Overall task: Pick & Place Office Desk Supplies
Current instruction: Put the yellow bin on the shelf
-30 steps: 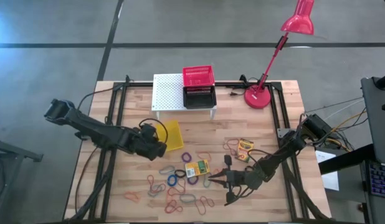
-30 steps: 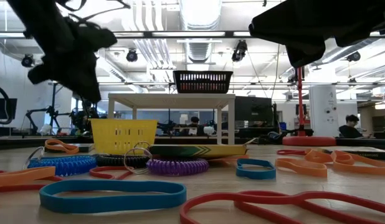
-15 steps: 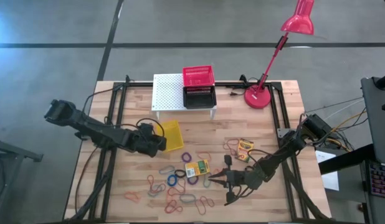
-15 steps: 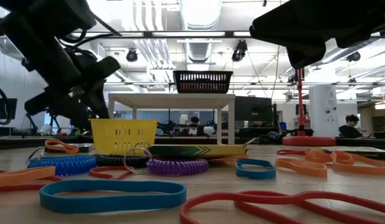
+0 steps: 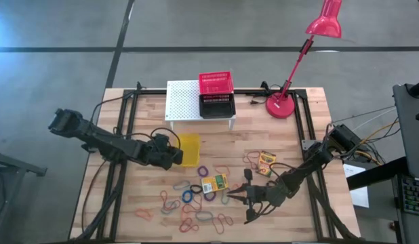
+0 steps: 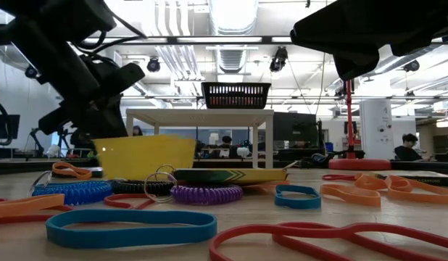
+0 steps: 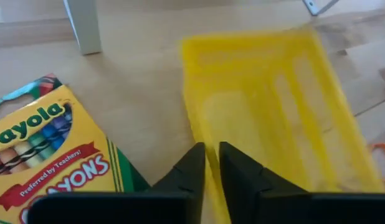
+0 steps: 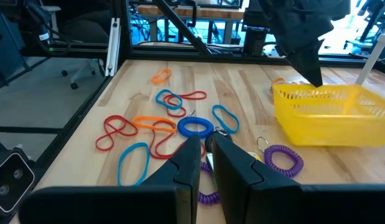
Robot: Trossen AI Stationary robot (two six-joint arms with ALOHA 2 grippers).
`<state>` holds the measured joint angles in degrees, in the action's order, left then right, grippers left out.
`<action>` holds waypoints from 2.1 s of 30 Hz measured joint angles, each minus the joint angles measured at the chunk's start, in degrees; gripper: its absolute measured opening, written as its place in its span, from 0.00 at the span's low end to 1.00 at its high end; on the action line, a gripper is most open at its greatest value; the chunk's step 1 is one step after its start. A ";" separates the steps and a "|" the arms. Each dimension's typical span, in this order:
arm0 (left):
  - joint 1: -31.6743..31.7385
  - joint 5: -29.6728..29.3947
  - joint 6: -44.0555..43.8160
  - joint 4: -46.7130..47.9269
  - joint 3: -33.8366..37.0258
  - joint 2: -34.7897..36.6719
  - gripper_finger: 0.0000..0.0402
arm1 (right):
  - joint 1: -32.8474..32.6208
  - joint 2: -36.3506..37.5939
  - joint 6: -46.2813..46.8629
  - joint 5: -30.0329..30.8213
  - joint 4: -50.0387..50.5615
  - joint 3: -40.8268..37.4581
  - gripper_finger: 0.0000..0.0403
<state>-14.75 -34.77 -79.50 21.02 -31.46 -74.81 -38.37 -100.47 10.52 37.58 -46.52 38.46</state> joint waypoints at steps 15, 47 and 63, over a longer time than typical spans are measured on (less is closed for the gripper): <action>0.12 1.38 1.70 -0.55 0.00 -0.09 0.38 | 0.00 0.00 0.00 0.00 -0.02 0.00 0.10; 2.60 5.08 19.41 40.62 -38.65 -1.75 0.04 | 0.00 0.00 0.39 0.00 -0.01 0.00 0.10; 33.73 -4.30 23.16 41.42 -42.10 -1.76 0.08 | 0.00 0.00 0.44 0.00 -0.02 0.00 0.10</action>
<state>18.99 -39.07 -56.34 62.44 -73.57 -76.57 -38.37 -100.47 10.96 37.58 -46.54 38.46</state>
